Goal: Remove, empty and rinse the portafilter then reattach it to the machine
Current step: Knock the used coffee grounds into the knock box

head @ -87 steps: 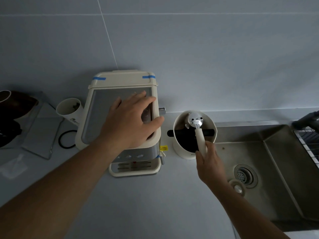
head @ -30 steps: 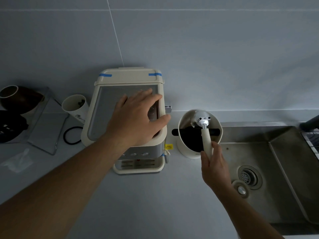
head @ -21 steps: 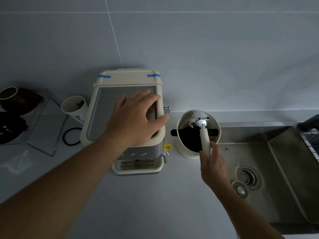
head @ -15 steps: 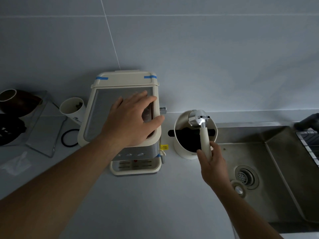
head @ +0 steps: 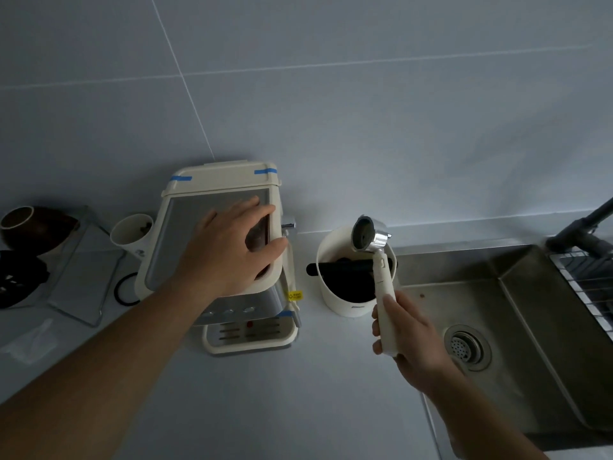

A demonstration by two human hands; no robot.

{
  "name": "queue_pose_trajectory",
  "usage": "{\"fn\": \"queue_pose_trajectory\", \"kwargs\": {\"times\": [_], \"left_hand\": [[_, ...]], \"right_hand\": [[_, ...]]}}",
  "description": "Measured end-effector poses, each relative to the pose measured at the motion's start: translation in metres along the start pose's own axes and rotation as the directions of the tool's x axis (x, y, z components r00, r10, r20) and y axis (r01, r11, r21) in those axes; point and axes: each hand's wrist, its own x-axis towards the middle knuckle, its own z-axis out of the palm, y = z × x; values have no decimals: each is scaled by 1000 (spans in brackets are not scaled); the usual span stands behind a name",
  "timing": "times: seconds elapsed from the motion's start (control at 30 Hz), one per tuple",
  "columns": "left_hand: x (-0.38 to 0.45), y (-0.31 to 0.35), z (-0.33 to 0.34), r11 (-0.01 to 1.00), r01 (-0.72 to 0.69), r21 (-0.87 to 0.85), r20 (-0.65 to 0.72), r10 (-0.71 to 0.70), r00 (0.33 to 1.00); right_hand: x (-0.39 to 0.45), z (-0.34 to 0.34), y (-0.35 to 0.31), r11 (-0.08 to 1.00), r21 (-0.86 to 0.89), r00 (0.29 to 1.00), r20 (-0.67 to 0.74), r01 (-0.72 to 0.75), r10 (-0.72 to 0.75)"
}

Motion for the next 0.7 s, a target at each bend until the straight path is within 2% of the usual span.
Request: {"fn": "queue_pose_trajectory", "kwargs": {"times": [0.17, 0.27, 0.7], "left_hand": [[-2, 2, 0, 1000, 4, 9, 6, -4, 1000], [-2, 4, -1, 1000, 5, 16, 2, -5, 1000], [-2, 1, 1, 999, -35, 36, -3, 35, 999]], "right_hand": [[-15, -3, 3, 965, 238, 982, 176, -108, 66], [-29, -4, 7, 950, 293, 966, 257, -103, 26], [-94, 8, 10, 951, 306, 981, 195, -42, -19]]}}
